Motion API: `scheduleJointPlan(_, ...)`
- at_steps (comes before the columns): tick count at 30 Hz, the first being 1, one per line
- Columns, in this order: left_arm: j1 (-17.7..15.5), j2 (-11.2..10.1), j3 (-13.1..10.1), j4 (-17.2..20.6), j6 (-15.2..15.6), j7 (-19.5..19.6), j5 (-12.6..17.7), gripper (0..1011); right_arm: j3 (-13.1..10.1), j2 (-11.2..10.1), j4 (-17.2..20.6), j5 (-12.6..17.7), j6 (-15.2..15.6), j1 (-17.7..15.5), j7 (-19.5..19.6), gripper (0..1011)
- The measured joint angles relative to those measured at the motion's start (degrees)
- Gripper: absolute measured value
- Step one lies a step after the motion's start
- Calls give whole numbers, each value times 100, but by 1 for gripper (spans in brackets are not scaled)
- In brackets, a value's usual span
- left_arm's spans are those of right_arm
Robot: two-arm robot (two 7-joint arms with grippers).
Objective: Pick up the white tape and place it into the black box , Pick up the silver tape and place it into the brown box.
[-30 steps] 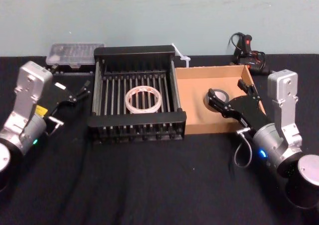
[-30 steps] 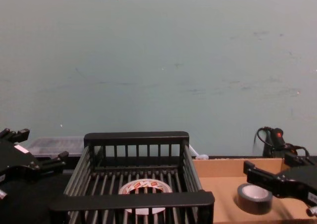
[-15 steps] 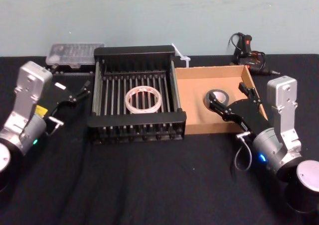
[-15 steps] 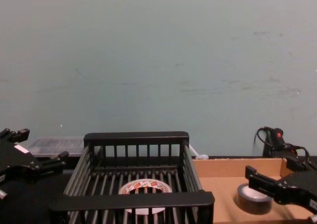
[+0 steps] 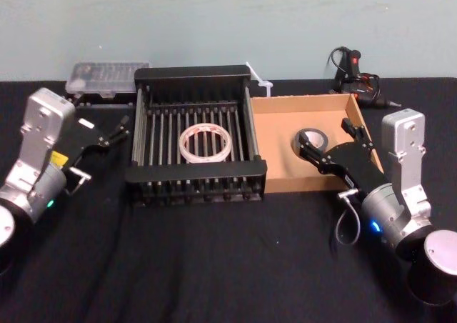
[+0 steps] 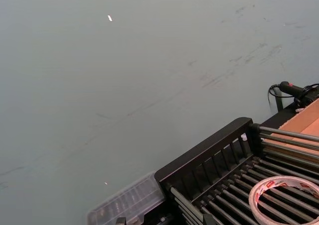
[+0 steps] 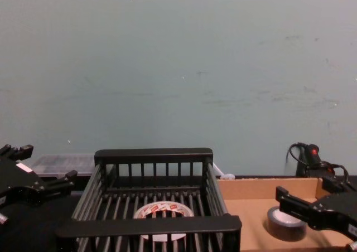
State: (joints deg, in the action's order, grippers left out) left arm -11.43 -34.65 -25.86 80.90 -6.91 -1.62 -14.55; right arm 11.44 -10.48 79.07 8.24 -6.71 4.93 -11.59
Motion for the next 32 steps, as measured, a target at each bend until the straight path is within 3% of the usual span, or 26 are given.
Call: scheduleJointPlan(32, 0, 0, 0, 0, 0, 0, 0, 1001, 6, 0, 3, 5, 0, 0, 7, 1002)
